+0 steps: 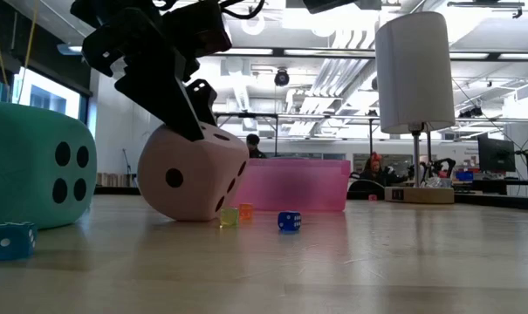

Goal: Pick & Place Dice
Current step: Put the large pink die into the red bin

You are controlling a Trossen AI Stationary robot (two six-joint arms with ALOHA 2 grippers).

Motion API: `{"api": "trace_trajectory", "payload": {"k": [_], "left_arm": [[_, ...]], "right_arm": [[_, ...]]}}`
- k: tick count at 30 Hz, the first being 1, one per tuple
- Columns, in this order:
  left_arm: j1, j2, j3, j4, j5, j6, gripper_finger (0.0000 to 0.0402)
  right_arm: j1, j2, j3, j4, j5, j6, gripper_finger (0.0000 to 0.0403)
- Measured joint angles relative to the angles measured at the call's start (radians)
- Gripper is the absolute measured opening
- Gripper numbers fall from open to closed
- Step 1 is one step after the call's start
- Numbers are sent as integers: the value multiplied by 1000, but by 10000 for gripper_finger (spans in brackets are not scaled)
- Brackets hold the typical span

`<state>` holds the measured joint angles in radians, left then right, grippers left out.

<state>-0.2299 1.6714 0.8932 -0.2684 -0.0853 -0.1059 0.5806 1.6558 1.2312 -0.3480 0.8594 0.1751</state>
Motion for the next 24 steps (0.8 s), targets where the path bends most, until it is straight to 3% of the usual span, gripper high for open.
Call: {"api": "trace_trajectory", "payload": {"k": [5, 12, 16, 24], "left_arm": [[-5, -62, -10, -23, 21, 30, 278], [21, -283, -21, -92, 20, 56, 207], [58, -353, -17, -92, 14, 63, 147], [73, -324, -17, -156, 20, 58, 20]], "right_arm": [[-5, 0, 0, 0, 0, -1, 174], [-5, 0, 0, 0, 1, -14, 174], [-5, 0, 0, 0, 1, -14, 174], [-5, 0, 0, 1, 1, -14, 174]]}}
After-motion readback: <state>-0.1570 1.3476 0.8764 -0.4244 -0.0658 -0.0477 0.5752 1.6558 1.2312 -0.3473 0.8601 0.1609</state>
